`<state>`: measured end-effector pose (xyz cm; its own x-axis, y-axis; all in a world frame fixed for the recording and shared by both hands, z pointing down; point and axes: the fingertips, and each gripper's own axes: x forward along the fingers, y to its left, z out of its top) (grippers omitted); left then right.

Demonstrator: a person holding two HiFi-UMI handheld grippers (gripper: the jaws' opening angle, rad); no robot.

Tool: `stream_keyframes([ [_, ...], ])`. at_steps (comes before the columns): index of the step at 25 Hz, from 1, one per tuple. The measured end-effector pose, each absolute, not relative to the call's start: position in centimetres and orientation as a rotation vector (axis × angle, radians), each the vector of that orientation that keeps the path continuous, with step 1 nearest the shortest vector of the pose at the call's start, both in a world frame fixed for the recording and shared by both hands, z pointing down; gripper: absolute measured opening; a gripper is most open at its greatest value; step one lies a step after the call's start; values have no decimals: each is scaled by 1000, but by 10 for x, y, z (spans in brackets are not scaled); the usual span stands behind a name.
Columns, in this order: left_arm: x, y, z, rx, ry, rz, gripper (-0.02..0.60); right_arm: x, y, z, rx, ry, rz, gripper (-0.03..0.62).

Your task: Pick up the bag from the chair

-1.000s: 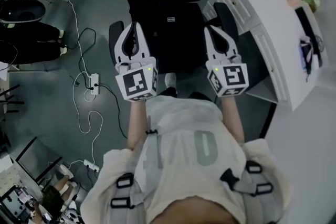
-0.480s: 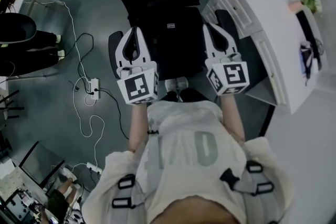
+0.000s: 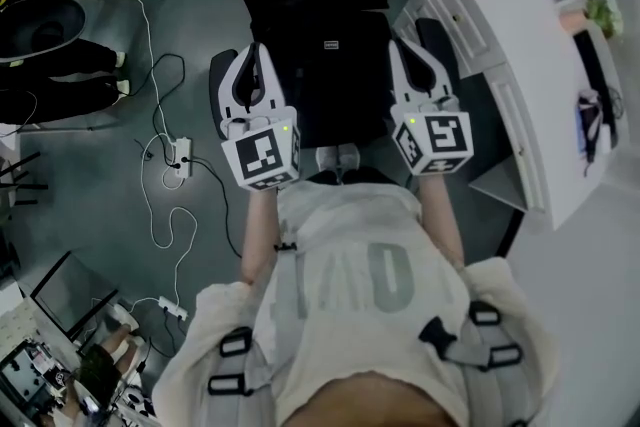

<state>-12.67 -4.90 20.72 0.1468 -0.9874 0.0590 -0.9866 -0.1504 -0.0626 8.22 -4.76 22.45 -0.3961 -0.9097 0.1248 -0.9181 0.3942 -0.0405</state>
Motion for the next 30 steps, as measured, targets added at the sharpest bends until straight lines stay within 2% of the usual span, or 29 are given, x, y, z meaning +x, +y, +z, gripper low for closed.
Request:
stream_keyframes([
  [11,-137,-53,205,-2343,2057,-120,13,86,-59,220,1668,-2585,167,17],
  [14,-136,-55,202,-2374,2029,-93,91,81,-61,221,1627,-2613,205,139],
  [16,-132,-55,197,-2405,2003,-28,215,81,-63,224,1633,-2603,233,224],
  [18,-132,-56,193,-2413,1996,23,258,82,-65,228,1635,-2577,255,247],
  [30,-134,-58,202,-2424,2013,10,261,82,-67,230,1644,-2597,294,247],
])
